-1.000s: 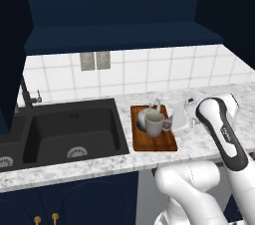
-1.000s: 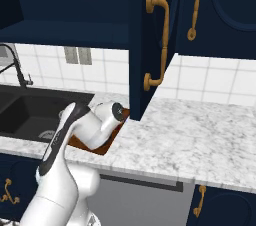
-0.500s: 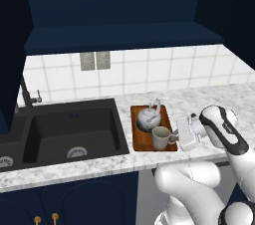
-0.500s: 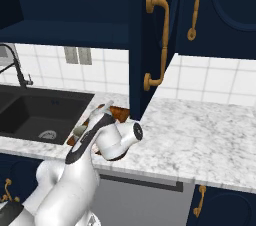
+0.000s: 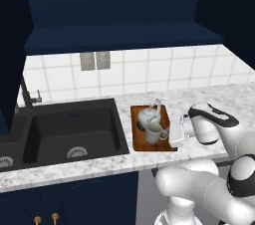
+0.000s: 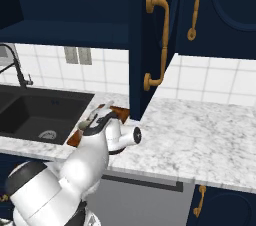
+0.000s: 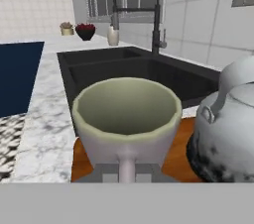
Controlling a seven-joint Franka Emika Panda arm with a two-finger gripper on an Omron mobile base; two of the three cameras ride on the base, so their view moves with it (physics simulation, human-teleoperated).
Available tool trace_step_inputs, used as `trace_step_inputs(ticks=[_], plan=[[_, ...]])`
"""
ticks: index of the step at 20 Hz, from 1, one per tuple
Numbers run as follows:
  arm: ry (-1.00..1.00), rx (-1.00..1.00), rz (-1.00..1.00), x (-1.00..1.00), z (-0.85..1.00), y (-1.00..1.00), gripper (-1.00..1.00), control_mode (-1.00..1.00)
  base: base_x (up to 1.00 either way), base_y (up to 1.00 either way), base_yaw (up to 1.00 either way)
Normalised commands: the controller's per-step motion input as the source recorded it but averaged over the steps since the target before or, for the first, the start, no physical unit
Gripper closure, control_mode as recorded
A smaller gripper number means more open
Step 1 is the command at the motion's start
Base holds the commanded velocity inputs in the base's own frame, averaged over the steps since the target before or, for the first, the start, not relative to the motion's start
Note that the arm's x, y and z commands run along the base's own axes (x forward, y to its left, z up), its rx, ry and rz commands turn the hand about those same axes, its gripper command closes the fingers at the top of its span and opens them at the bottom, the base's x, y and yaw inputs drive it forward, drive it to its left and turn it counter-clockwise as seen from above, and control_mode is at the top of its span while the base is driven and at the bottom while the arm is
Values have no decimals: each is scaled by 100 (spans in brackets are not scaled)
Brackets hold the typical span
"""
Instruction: Pick the kettle from the counter and place it on the tray. Then pick the mug from the cabinet and place it on the tray. Then close the cabinet doors.
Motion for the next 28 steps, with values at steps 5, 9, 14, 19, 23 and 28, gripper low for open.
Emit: trace_step_inputs(ticks=[5,9,14,19,23,28], plan=[[5,0,0,38,-21,-9,100,-100,0,0,0],[0,0,0,8,-47,0,100,-100,0,0,0],[-1,0,0,0,-49,0,100,-100,0,0,0],[1,0,0,0,-9,4,-100,-100,0,0,0],[9,0,5,1,36,23,-100,-100,0,0,0],[6,-5,14,0,53,14,-100,-100,0,0,0]])
